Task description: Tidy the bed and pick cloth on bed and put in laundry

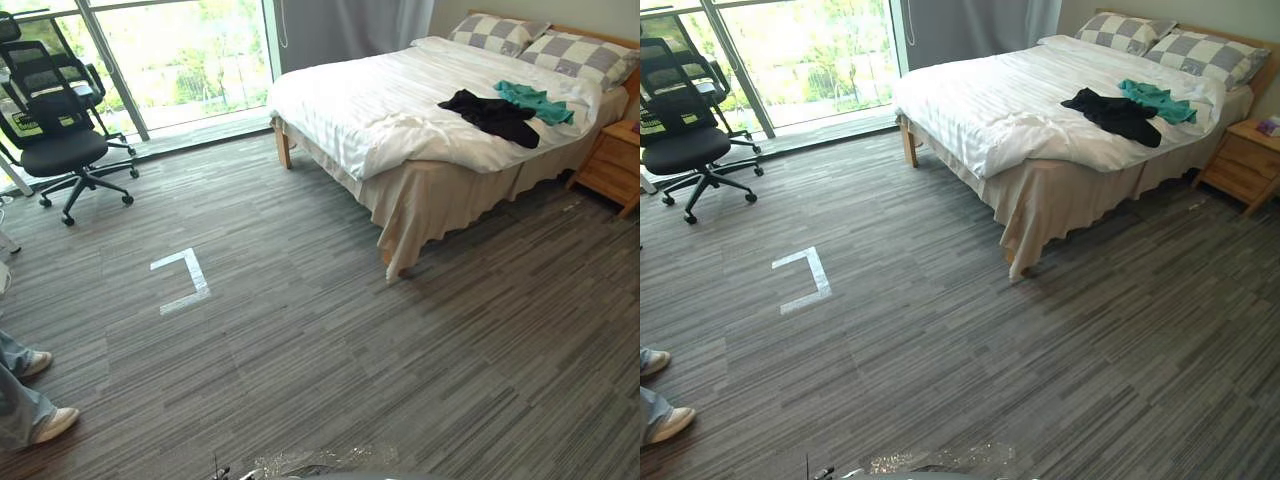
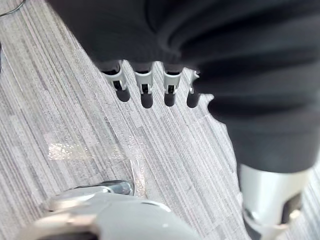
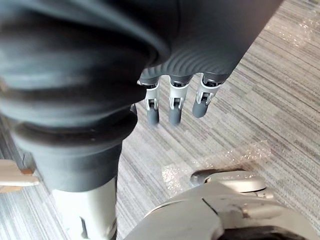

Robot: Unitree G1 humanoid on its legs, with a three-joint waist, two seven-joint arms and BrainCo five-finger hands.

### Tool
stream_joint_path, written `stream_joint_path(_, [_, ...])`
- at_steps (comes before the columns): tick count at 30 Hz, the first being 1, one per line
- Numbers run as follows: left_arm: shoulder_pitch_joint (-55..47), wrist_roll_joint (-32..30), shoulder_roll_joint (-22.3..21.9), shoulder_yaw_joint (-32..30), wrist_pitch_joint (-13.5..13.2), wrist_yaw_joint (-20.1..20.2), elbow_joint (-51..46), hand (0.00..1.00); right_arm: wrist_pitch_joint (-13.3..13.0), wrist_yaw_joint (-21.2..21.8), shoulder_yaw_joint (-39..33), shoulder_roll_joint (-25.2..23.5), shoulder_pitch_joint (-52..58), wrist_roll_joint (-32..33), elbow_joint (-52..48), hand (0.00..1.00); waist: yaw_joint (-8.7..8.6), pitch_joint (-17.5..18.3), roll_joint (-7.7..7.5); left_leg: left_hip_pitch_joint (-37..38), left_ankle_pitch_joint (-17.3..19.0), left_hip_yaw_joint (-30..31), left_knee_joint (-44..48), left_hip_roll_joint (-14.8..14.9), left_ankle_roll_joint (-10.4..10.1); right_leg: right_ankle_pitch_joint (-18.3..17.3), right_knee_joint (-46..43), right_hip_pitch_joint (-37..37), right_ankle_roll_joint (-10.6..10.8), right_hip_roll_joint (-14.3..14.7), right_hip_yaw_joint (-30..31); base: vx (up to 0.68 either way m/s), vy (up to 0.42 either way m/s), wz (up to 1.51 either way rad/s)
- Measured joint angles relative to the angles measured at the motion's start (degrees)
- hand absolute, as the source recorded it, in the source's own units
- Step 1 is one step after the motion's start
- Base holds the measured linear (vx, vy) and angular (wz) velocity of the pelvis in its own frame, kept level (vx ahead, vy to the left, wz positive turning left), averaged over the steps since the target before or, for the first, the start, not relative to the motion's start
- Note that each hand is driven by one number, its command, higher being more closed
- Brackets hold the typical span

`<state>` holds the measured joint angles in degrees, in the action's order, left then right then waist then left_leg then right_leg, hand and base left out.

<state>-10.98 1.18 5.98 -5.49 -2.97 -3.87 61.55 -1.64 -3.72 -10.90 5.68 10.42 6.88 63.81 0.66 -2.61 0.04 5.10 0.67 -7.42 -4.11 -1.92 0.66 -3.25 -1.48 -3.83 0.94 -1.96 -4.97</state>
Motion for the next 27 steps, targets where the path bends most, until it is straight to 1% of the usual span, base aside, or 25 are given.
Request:
stream_joint_path(1, [0.32, -0.08, -0.07, -0.26, -0.01, 0.03, 0.22, 0.00, 0.00, 0.04, -0.16, 0.02, -0.13, -0.09, 0.16, 0.00, -0.01, -0.52, 0.10, 0.90, -0.71, -0.03, -1.08, -0.03, 0.68, 0.23, 0.97, -0.95, -0.05, 0.09, -0.26, 0.11, 0.001, 0.03])
stream_joint_path(2, [1.06, -0.19, -0.07, -0.50, -0.04, 0.06, 0.95, 0.00, 0.02, 0.06, -0.40, -0.01, -0.83, -0.23, 0.20, 0.00, 0.00, -1.25, 0.41, 1.47, -0.81, -0.05, -1.18, -0.14, 0.83, 0.33, 1.76, -1.89, 0.03, 0.05, -0.56, 0.14, -0.001, 0.03])
stream_joint_path(4, [1.92, -0.32, -0.11, -1.30, -0.05, 0.04, 1.06, 0.00, 0.03, 0.06, -0.69, -0.18, -1.62, -0.25, 0.44, 0.00, -0.11, -2.47, 0.21, 1.76, -0.81, -0.08, -1.21, -0.27, 0.83, 0.36, 2.52, -2.61, 0.09, -0.05, -1.16, 0.10, -0.013, 0.03])
stream_joint_path(5, [2.61, -0.82, 0.06, -1.45, -0.09, 0.04, 1.06, 0.00, 0.07, 0.04, -1.55, -0.58, -2.19, -0.24, 0.58, 0.00, 0.01, -3.29, -0.26, 1.92, -0.82, -0.39, -1.21, -0.29, 0.82, 0.40, 2.91, -3.20, 0.17, -0.02, -1.25, 0.10, -0.028, 0.00])
stream_joint_path(7, [2.65, -1.38, 0.15, -1.46, -0.10, 0.04, 1.06, 0.00, 0.07, 0.05, -1.65, -0.75, -2.61, -0.38, 0.62, 0.00, 0.07, -3.43, -0.32, 2.13, -0.83, -0.61, -1.21, -0.26, 0.80, 0.39, 3.01, -3.46, 0.31, 0.00, -1.30, 0.08, -0.032, -0.03])
stream_joint_path(8, [2.67, -1.91, 0.04, -1.43, -0.10, 0.03, 1.07, 0.00, 0.06, 0.09, -1.68, -0.65, -2.80, -0.39, 0.60, 0.00, -0.02, -3.67, -0.12, 2.97, -0.78, -0.63, -1.22, -0.25, 0.72, 0.40, 3.16, -4.34, 1.47, -0.03, -1.39, 0.05, -0.028, -0.01])
stream_joint_path(13, [3.23, -2.98, -0.09, -1.36, -0.04, 0.11, 1.54, 0.00, -0.08, 0.07, -1.73, -0.58, -4.10, -0.37, 0.52, 0.00, 0.03, -3.94, 0.22, 4.08, -0.51, -1.03, -1.29, -0.17, 0.29, 0.24, 3.30, -5.29, 2.22, -0.03, -1.33, 0.01, -0.038, -0.07])
stream_joint_path(14, [3.38, -3.12, -0.12, -1.14, -0.05, 0.10, 1.53, 0.00, -0.10, 0.10, -2.04, -0.58, -4.46, -0.37, 0.51, 0.00, 0.02, -4.05, 0.37, 3.97, -0.51, -1.22, -1.30, -0.09, 0.29, 0.18, 3.49, -5.28, 3.83, -0.05, -1.38, -0.04, -0.047, -0.01])
stream_joint_path(15, [3.43, -3.13, -0.13, -1.09, -0.08, 0.09, 1.52, 0.00, -0.10, 0.10, -2.23, -0.61, -4.62, -0.37, 0.50, 0.00, 0.06, -4.12, 0.41, 3.96, -0.50, -1.23, -1.32, -0.06, 0.29, 0.22, 3.54, -5.31, 3.93, -0.03, -1.42, -0.05, -0.034, 0.02])
stream_joint_path(22, [3.78, -3.52, -0.07, -0.69, -0.09, 0.08, 1.48, 0.00, -0.16, 0.13, -2.26, -0.57, -5.06, -0.21, 0.31, 0.00, 0.03, -4.87, 0.47, 3.59, -0.45, -2.38, -1.69, 0.02, 0.31, 0.19, 2.98, -4.11, 3.79, -0.04, -0.98, -0.11, -0.022, -0.04])
stream_joint_path(23, [3.81, -3.54, 0.07, -0.18, -0.10, 0.08, 1.47, 0.00, -0.24, 0.14, -2.27, -0.60, -5.05, -0.15, 0.03, 0.00, -0.06, -5.02, 0.47, 3.53, -0.26, -2.89, -1.69, 0.11, 0.16, 0.02, 2.32, -3.61, 3.22, 0.00, -0.76, -0.12, -0.008, -0.17])
stream_joint_path(24, [3.90, -3.55, 0.25, 0.56, -0.09, 0.09, 1.49, 0.00, -0.29, 0.17, -2.32, -0.55, -5.04, -0.15, -0.03, 0.00, -0.15, -5.25, 0.26, 3.45, 0.32, -3.95, -1.69, 0.25, 0.11, -0.48, 0.95, -2.59, 1.82, 0.13, 0.06, -0.11, -0.006, -0.24])
stream_joint_path(25, [3.95, -3.55, 0.32, 0.82, -0.08, 0.09, 1.49, 0.00, -0.30, 0.19, -2.35, -0.52, -5.05, -0.14, -0.08, 0.00, 0.02, -5.36, 0.22, 3.40, 0.47, -4.53, -1.69, 0.33, 0.03, -0.90, -0.32, -1.70, 1.39, 0.18, 0.56, -0.11, -0.009, -0.45])
stream_joint_path(26, [4.37, -3.54, 0.50, 0.93, -0.05, 0.12, 1.50, 0.00, -0.31, 0.18, -2.39, -0.60, -5.07, -0.05, -0.49, 0.00, 0.07, -5.46, 0.20, 2.87, 0.76, -6.13, -1.68, 0.54, 0.29, -2.43, -4.22, 1.33, 0.85, 0.30, 1.82, -0.11, -0.012, -0.49])
stream_joint_path(27, [4.43, -3.52, 0.65, 0.98, -0.06, 0.12, 1.50, 0.00, -0.30, 0.18, -2.50, -0.72, -5.12, -0.01, -0.75, 0.00, 0.05, -5.77, -0.08, 2.44, 0.82, -7.20, -1.65, 0.60, 0.33, -3.39, -6.36, 3.11, 0.99, 0.29, 2.35, -0.10, -0.018, -0.62])
